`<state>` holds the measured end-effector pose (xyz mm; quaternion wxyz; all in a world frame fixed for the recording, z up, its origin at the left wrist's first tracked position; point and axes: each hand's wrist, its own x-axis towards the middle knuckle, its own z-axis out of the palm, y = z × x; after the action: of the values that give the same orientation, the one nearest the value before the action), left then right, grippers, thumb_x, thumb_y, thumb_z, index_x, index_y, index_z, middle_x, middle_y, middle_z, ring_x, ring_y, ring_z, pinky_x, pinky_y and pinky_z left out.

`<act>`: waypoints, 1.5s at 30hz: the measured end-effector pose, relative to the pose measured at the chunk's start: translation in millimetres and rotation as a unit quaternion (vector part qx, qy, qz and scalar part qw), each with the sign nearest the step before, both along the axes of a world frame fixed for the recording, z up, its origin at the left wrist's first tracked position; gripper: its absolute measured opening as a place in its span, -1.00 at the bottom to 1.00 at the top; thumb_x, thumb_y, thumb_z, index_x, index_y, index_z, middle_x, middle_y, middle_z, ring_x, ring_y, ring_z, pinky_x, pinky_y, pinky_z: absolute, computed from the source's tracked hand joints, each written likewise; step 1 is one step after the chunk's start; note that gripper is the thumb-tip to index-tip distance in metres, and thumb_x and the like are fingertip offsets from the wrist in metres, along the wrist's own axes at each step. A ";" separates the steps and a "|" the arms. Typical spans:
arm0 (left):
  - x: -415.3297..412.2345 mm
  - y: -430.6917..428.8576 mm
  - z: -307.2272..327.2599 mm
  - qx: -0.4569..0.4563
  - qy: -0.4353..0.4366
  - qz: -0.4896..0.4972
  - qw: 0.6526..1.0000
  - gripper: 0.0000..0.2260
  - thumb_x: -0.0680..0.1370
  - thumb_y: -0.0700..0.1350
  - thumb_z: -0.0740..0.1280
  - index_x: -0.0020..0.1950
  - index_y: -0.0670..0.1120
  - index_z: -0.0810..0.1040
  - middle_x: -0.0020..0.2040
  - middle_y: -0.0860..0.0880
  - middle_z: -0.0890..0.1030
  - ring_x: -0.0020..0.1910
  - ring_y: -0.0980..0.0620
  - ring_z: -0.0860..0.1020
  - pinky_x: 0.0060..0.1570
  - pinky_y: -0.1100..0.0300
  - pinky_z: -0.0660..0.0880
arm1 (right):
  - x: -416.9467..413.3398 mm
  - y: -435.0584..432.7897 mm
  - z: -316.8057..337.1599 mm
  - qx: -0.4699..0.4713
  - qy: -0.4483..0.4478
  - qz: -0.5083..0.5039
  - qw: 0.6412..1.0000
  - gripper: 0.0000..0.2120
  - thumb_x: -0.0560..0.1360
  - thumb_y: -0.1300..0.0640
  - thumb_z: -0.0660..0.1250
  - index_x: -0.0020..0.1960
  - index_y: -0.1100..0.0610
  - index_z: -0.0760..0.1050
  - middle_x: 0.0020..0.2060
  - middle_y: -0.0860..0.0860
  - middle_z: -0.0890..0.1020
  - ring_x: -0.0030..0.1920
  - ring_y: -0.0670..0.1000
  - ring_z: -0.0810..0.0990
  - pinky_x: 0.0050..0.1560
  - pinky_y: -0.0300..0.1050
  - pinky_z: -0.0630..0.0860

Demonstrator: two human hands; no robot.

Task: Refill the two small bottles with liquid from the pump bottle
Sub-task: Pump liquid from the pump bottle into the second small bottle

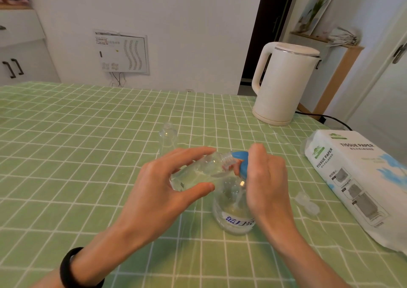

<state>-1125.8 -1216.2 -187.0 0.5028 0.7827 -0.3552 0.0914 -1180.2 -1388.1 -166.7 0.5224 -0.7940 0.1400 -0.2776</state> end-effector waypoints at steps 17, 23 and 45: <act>2.9 1.0 0.0 -0.009 -0.010 -0.004 1.000 -0.50 0.45 0.01 0.59 0.35 0.26 0.61 0.21 0.35 0.67 0.21 0.21 0.64 0.18 0.31 0.53 | 0.2 -2.3 -1.9 0.003 -0.013 -0.012 1.000 -0.48 0.53 -0.03 0.03 -0.58 0.06 0.29 -0.64 -0.17 0.37 -0.57 -0.13 0.29 -0.38 -0.11 0.23; 2.2 1.1 0.8 -0.011 -0.007 -0.007 1.000 -0.51 0.44 0.02 0.58 0.35 0.26 0.61 0.20 0.34 0.67 0.22 0.18 0.65 0.18 0.28 0.54 | 0.2 -3.7 -4.9 0.013 -0.001 -0.019 1.000 -0.35 0.55 -0.24 -0.03 -0.39 0.24 0.44 -0.33 -0.12 0.75 -0.36 0.05 0.61 -0.31 -0.01 0.48; 3.3 0.8 -0.4 -0.012 -0.011 -0.006 1.000 -0.50 0.43 0.02 0.59 0.35 0.27 0.61 0.20 0.34 0.67 0.21 0.17 0.65 0.18 0.29 0.53 | -0.6 -2.7 -3.4 0.009 -0.021 -0.001 1.000 -0.41 0.58 -0.09 0.02 -0.51 0.21 0.38 -0.55 -0.13 0.59 -0.51 -0.15 0.49 -0.37 -0.05 0.34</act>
<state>-1122.5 -1215.4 -187.4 0.5091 0.7733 -0.3640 0.1016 -1180.8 -1390.8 -170.1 0.5323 -0.7829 0.1322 -0.2937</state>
